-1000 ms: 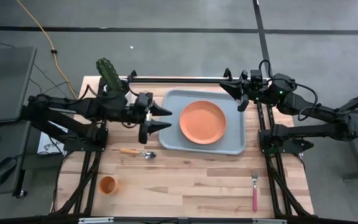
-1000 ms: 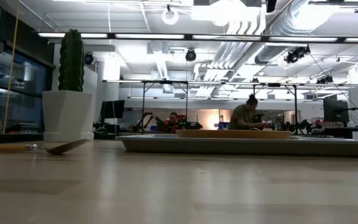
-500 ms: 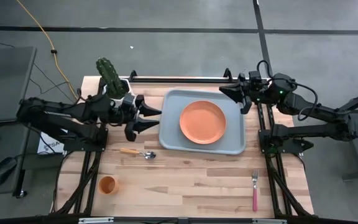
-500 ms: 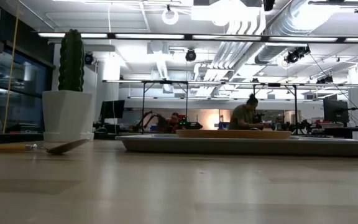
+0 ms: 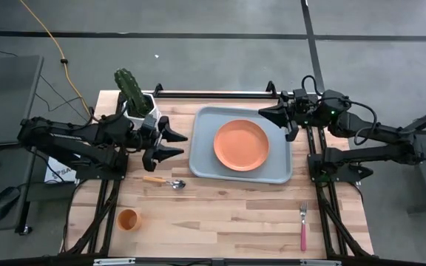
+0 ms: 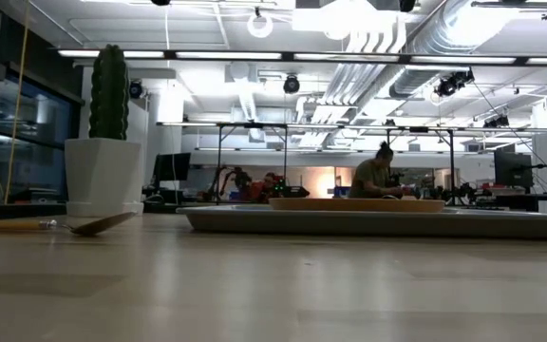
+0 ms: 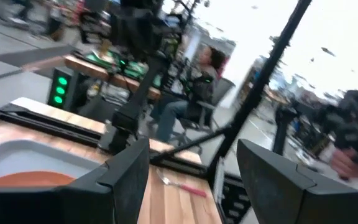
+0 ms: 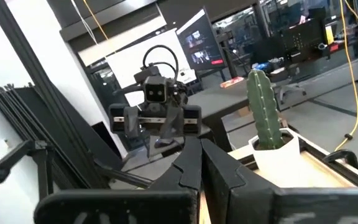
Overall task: Pick and place plate/cup/fork/spoon on tray
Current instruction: Put the orange spoon to the left on the gray serving tray
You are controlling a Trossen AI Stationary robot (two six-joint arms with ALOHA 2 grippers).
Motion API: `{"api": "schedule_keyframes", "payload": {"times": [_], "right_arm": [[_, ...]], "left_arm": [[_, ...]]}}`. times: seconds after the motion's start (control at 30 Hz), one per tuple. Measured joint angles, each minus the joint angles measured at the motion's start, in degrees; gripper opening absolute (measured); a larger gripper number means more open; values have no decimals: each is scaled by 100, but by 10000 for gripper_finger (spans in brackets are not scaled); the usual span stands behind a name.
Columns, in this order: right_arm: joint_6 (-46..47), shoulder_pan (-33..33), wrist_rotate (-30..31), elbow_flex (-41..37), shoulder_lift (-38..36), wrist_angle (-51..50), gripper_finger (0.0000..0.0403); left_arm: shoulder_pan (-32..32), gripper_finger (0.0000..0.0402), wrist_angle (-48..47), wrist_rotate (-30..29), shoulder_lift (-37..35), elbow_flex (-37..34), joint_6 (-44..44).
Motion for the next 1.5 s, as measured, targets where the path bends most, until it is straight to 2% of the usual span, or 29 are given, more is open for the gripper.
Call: {"api": "schedule_keyframes", "payload": {"times": [0.2, 0.4, 0.6, 0.8, 1.1, 1.5], "right_arm": [[-83, 0, -2, 0, -1, 4, 0], [-83, 0, -4, 0, -1, 0, 0], [-83, 0, -7, 0, -1, -4, 0], [-86, 0, -7, 0, -1, -9, 0], [-105, 0, 243, 0, -1, -33, 0], [-83, 0, 243, 0, -1, -369, 0]], "left_arm": [[0, 229, -769, 659, 0, 0, 486], [-5, 229, -1760, 731, -63, 0, 697], [-173, 229, -3689, 731, -43, 0, 1137], [-635, 229, -5396, 572, 373, 0, 1454], [-1244, 229, -5567, -428, 1665, -52, 1472], [-1373, 229, -5190, -405, 3382, -54, 1214]]}}
